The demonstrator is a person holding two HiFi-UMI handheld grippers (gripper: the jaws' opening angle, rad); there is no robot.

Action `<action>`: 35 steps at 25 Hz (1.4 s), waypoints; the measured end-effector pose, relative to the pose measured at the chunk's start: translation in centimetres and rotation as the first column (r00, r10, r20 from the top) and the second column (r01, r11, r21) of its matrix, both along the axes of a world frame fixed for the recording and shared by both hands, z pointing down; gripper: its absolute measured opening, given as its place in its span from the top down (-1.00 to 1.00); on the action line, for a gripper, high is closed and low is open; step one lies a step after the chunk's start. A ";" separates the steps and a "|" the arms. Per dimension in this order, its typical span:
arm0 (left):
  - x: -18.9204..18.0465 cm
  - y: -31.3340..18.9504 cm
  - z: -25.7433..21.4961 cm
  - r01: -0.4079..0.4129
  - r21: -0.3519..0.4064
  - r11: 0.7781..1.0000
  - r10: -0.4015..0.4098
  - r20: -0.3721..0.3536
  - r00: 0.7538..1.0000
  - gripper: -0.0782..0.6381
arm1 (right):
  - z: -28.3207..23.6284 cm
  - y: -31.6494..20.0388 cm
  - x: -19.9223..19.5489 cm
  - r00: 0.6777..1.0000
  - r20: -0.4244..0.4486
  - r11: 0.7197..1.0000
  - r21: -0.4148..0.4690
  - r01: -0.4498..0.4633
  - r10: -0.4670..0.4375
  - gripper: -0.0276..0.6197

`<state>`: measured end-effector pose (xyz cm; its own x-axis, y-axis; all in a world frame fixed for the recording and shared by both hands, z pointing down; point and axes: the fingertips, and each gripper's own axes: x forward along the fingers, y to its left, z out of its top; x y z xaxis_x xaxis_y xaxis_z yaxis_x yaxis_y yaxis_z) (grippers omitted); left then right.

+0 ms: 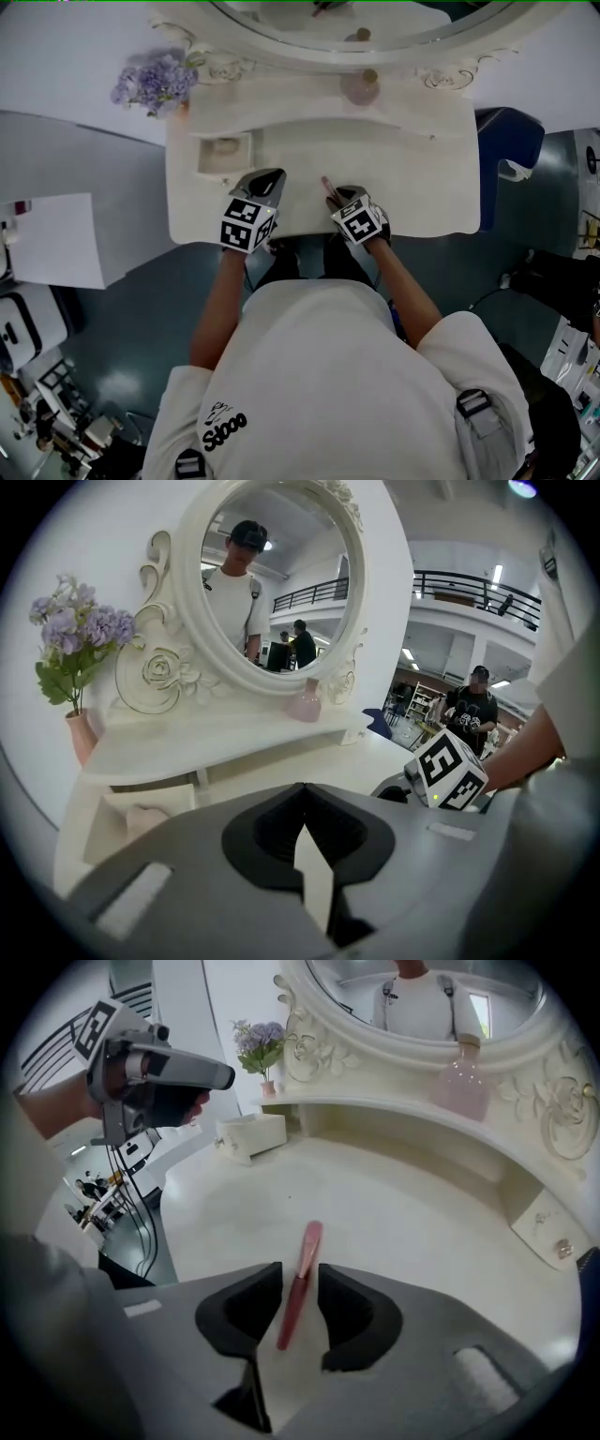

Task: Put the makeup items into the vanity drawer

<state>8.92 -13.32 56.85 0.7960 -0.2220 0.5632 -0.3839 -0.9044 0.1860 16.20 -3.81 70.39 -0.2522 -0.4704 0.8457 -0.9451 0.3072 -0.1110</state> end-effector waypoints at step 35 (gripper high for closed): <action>-17.5 -9.1 -2.6 0.421 0.083 0.903 -0.417 -0.062 0.907 0.73 | -12.9 -18.3 -11.5 0.959 0.127 0.951 0.213 0.223 -0.253 0.77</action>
